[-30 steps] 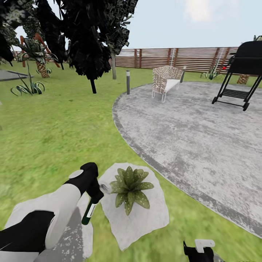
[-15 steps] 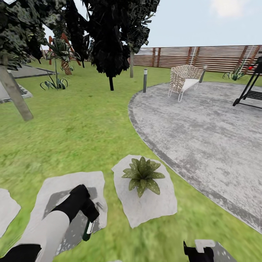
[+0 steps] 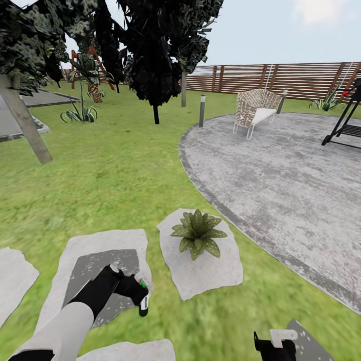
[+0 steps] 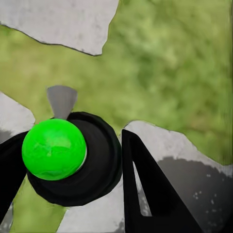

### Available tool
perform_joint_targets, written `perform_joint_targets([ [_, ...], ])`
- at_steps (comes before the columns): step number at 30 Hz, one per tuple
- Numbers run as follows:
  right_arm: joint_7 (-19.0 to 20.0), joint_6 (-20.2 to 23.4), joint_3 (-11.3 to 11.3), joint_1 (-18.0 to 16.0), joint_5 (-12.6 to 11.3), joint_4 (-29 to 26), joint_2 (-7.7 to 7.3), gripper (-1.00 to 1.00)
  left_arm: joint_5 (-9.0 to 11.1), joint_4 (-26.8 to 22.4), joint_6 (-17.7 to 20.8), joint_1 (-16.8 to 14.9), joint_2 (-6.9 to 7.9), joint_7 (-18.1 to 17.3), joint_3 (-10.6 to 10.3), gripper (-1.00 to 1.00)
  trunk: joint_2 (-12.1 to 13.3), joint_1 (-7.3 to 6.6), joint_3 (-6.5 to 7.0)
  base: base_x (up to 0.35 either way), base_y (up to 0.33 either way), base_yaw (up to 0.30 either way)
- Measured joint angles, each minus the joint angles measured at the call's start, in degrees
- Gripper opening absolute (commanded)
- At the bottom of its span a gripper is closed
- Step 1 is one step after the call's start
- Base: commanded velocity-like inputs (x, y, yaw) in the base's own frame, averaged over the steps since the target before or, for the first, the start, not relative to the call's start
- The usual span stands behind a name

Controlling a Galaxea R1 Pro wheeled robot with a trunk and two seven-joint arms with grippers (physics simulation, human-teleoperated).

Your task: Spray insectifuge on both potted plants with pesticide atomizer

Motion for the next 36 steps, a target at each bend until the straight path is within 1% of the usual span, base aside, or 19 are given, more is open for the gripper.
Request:
perform_joint_targets([
  [3, 0.72, 0.0, 0.73, 0.0, 0.57, -0.36, -0.87, 1.0, 0.0, 0.04, -0.91, 0.0, -0.16, 0.03, 0.03, -1.0, 0.0, 0.0, 0.0, -0.001, 0.0, 0.0],
  [4, 1.86, 0.02, 2.23, -0.01, 1.74, -1.3, -1.54, 1.0, 0.0, 0.05, -1.05, 0.0, -0.22, 0.06, 0.03, -1.0, 0.0, 0.0, 0.0, 0.0, 0.0, 0.0],
  [6, 5.06, 0.1, 5.61, -0.02, 4.84, -6.14, -2.45, 1.0, -0.01, 0.06, -1.2, 0.0, -0.13, 0.09, 0.08, -1.0, 0.0, 0.0, 0.0, 0.0, 0.0, 0.0],
  [7, 6.69, 0.11, 6.24, -0.02, 5.95, -7.82, -2.6, 1.0, -0.01, 0.06, -1.21, 0.0, -0.08, 0.09, 0.09, -1.0, 0.0, 0.0, 0.0, 0.0, 0.0, 0.0],
  [8, 9.19, 0.1, 6.64, 0.01, 7.25, -9.25, -2.69, 1.0, -0.01, 0.09, -1.24, 0.0, -0.04, 0.09, 0.1, -1.0, 0.0, 0.0, 0.0, 0.0, 0.0, 0.0],
  [10, 19.36, 0.19, 7.16, -0.1, 10.65, -12.33, -2.82, 1.0, -0.02, 0.5, -1.45, 0.1, 0.0, 0.03, 0.07, -1.0, 0.0, 0.0, 0.0, 0.0, 0.0, 0.0],
  [13, 30.8, 0.32, 7.32, -1.49, 14.32, -15.03, -2.8, 1.0, -0.06, 1.67, -1.68, 0.19, -0.06, -0.05, 0.03, -1.0, 0.0, 0.0, 0.0, 0.0, 0.0, 0.0],
  [15, 35.36, 0.37, 7.36, -2.9, 15.24, -16.13, -2.64, 1.0, -0.05, 1.89, -1.74, 0.18, -0.18, -0.07, 0.02, -1.0, 0.0, 0.0, 0.01, 0.0, 0.0, 0.0],
  [17, 41.57, 0.38, 7.34, -5.2, 15.68, -16.63, -2.48, 1.0, -0.1, 1.99, -1.81, 0.18, -0.43, -0.23, -0.03, -1.0, 0.0, 0.0, 0.01, 0.0, 0.0, 0.0],
  [19, 45.61, 0.41, 7.36, -6.37, 15.84, -16.81, -2.5, 1.0, -0.24, 2.05, -1.83, 0.18, -0.42, -0.4, -0.29, -1.0, 0.0, 0.0, 0.0, 0.0, 0.0, 0.0],
  [21, 47.44, 0.49, 7.39, -7.71, 15.9, -16.86, -2.52, 1.0, -0.52, 2.07, -1.76, -0.07, -0.09, -0.72, -0.45, -1.0, 0.0, 0.0, 0.0, 0.0, 0.0, 0.0],
  [24, 48.42, 0.58, 7.47, -9.56, 15.97, -16.79, -2.45, 1.0, -1.92, 2.07, -1.65, -0.45, 0.35, -4.23, -1.25, -1.0, 0.0, 0.0, 0.0, 0.0, 0.0, 0.0],
  [26, 48.76, 0.55, 9.91, -10.56, 15.97, -16.76, -2.18, 1.0, -4.2, 1.86, -1.7, -0.56, 1.19, -7.58, -2.19, -1.0, 0.0, 0.0, 0.0, 0.0, 0.0, 0.0],
  [28, 51.44, 0.57, 16.79, -11.45, 15.79, -16.82, -1.95, 1.0, -6.49, 1.77, -1.8, -0.6, 1.24, -9.51, -2.79, -1.0, 0.0, 0.0, 0.0, 0.0, 0.0, 0.0],
  [30, 53.59, 0.59, 20.31, -12.43, 15.59, -16.89, -1.25, 1.0, -7.38, 1.72, -1.8, -0.63, 0.87, -10.04, -3.08, -1.0, 0.0, 0.0, 0.0, 0.0, 0.0, 0.0],
  [31, 54.04, 0.59, 20.99, -12.85, 15.57, -16.87, -0.76, 1.0, -7.66, 1.64, -1.78, -0.66, 0.72, -10.21, -3.47, -1.0, 0.0, 0.0, 0.0, 0.0, 0.0, 0.0],
  [32, 54.42, 0.59, 21.54, -13.32, 15.54, -16.87, -0.18, -1.0, -7.84, 1.52, -1.73, -0.68, 0.56, -10.56, -4.72, -1.0, 0.0, 0.0, 0.0, 0.0, 0.0, 0.0],
  [33, 54.61, 0.58, 21.83, -13.64, 15.55, -16.89, 0.22, -1.0, -7.94, 1.41, -1.71, -0.69, 0.47, -11.04, -6.34, -1.0, 0.0, 0.0, 0.0, 0.0, 0.0, 0.0],
  [36, 55.28, 0.49, 22.1, -14.33, 15.51, -16.85, 0.66, -1.0, -8.02, 1.3, -1.61, -0.7, 0.4, -11.75, -9.16, -1.0, 0.0, 0.0, 0.0, 0.0, 0.0, 0.0],
])
